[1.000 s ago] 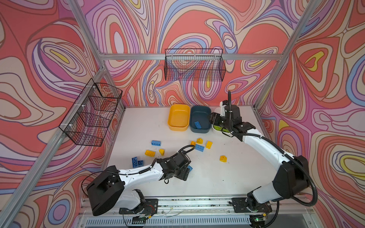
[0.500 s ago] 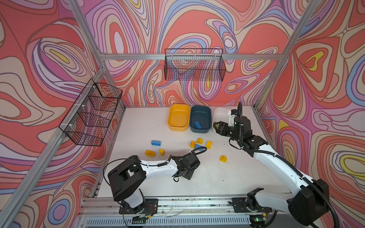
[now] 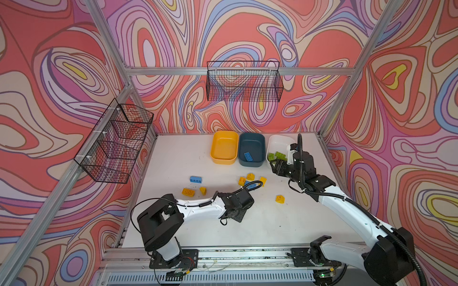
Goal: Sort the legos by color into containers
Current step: 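Grasp a blue brick with the left gripper while the right arm draws back, then lower the blue brick into the dark teal bin and open the left gripper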
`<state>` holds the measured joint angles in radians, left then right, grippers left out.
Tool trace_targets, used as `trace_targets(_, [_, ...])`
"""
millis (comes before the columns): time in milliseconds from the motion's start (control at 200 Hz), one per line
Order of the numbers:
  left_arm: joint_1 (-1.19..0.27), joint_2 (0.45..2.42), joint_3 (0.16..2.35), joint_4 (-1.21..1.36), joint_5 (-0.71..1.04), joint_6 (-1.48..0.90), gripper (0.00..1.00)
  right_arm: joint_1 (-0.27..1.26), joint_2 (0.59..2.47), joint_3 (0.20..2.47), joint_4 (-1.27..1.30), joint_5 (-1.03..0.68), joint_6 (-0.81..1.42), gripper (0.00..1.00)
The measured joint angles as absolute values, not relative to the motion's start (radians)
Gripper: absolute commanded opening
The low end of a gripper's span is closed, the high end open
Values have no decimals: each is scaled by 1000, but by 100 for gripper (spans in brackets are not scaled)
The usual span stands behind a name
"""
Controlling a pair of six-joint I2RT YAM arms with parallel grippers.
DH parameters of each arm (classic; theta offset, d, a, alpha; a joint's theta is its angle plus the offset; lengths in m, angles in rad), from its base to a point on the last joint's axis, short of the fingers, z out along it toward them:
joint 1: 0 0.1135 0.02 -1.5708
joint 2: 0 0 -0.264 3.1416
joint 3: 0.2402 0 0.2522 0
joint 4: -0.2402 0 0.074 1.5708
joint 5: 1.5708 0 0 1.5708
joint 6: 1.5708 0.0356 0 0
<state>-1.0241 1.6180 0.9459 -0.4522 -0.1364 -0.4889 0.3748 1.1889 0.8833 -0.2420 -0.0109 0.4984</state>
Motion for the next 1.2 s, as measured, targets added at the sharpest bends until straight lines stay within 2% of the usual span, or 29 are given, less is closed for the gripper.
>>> trace_targets(280, [-877,1601,1196,-484,-86,-427,30,375,1184,740,-201,-21,515,70])
trace_targets(416, [-803,1660,1380,-490,-63,-377,31,375,1179,669,-172,-39,527,70])
trace_targets(706, [-690,1998,1794,-508,4,-328,31,384,1148,487,-90,-78,544,70])
trace_targets(992, [-628,2375,2324,-604,30,-319,34,430,1089,462,-90,-103,520,70])
trace_targets(1197, [-596,2471,2404,-607,42,-345,44,437,1060,459,-96,-126,482,70])
